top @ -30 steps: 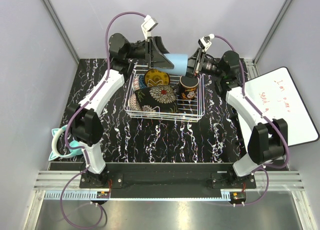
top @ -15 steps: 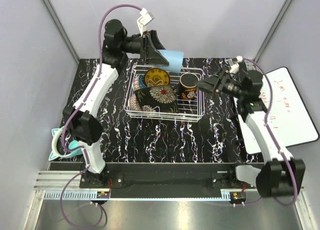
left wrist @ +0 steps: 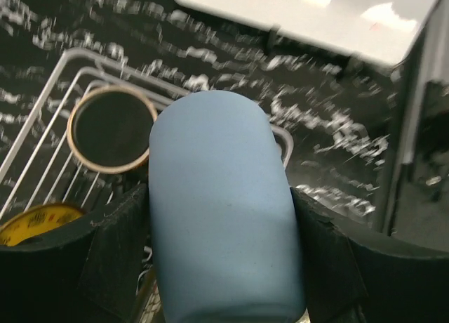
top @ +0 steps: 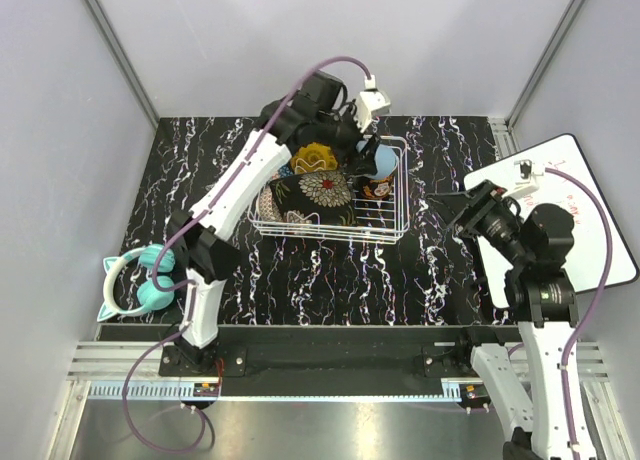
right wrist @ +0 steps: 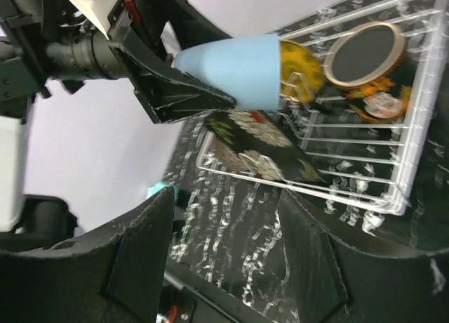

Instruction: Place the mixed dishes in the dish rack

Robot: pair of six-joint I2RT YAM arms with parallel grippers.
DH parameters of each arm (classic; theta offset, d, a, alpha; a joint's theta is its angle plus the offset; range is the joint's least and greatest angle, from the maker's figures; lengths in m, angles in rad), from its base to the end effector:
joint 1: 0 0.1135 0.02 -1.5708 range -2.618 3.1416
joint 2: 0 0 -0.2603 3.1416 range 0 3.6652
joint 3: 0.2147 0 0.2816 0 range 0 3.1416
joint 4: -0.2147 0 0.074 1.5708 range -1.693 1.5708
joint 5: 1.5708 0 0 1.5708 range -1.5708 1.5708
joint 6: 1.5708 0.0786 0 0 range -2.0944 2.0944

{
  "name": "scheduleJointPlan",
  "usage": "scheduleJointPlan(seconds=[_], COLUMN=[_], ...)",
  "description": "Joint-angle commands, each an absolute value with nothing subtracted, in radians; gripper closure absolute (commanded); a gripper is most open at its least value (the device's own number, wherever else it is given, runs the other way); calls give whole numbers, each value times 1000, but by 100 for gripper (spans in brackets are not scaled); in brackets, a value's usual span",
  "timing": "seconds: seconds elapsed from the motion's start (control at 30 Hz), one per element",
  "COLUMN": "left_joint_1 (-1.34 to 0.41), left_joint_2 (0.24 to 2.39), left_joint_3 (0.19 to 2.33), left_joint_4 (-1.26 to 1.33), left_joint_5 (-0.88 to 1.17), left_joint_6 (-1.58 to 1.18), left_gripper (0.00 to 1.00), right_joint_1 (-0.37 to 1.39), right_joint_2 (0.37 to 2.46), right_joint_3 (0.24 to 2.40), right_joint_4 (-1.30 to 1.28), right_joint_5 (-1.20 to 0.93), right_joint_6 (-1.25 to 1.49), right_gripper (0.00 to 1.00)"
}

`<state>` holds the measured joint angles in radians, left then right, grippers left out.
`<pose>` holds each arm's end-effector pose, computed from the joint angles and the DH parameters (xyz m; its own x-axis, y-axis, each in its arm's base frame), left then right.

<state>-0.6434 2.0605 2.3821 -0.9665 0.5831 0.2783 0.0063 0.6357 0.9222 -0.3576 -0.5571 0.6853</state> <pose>0.3709 -0.3322 0.4032 -0.2281 0.4577 -0.8593 0.9521 0.2893 -0.0987 0.1976 0.0428 0.3934 -0.3922 0.5348 -0.7485 -0.3675 0.6549 0.6604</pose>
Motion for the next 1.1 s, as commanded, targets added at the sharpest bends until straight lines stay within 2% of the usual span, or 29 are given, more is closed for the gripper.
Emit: scheduleJointPlan(seconds=[0.0, 0.53, 1.07], left_joint_1=[-647, -747, -759], left_joint_2=[2088, 2209, 2258], left_joint_3=[2396, 2355, 2183], left_joint_4=[-1022, -1045, -999], left_joint_5=[411, 397, 370], left_joint_6=[417, 595, 703], left_gripper=[100, 100, 100], right_joint_1=[5, 6, 6], right_joint_2=[577, 526, 511], right_joint_3=[965, 882, 893], right_joint_4=[-521, -571, -627], right_joint_5=[-379, -333, -319], right_joint_6=[612, 600, 577], right_gripper=[31, 34, 36])
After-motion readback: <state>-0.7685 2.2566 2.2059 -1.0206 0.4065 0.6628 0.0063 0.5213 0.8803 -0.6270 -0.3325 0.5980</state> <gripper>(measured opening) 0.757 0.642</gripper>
